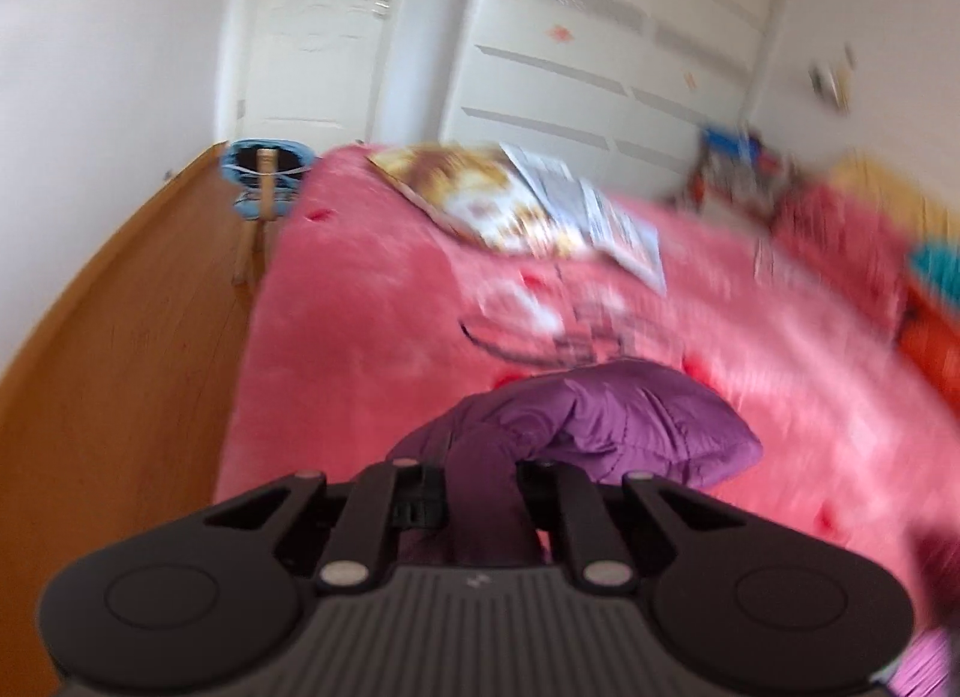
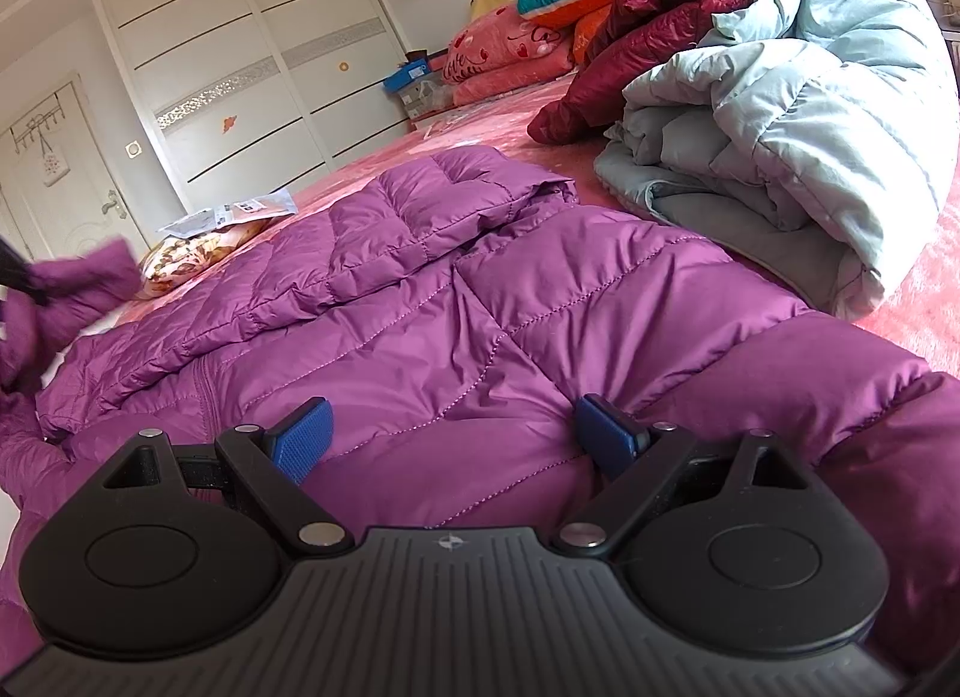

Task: Fold large clothes
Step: 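Lift the held sleeve with the left gripper and fold it across the jacket body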

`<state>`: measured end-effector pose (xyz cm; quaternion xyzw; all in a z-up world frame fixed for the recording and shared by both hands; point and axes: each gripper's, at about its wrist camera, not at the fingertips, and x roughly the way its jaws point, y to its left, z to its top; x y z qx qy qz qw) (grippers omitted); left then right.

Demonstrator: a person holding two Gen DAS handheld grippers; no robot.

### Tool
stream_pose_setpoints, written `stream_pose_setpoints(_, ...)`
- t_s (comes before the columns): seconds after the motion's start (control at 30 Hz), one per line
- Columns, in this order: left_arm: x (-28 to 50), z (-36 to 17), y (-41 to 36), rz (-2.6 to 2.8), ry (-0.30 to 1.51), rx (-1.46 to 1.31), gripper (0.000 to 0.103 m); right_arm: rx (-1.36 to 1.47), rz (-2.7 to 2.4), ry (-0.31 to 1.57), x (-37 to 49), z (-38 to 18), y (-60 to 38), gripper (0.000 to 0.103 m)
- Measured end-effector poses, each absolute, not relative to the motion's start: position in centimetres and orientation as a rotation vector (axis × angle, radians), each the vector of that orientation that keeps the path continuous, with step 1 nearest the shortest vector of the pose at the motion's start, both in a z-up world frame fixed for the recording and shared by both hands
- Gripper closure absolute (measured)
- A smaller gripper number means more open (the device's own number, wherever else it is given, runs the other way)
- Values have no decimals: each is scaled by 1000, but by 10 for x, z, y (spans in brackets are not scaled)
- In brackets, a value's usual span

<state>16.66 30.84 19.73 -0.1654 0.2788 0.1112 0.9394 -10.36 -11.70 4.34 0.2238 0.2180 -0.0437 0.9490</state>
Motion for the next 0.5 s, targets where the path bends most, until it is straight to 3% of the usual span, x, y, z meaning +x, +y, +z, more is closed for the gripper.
stream_pose_setpoints(0.23, 111, 254, 351, 220, 403, -480, 94, 453, -89, 451, -102, 44, -118, 0)
stream_pose_setpoints(0.5, 98, 297, 291, 10, 318, -489, 94, 462, -74, 461, -101, 44, -122, 0)
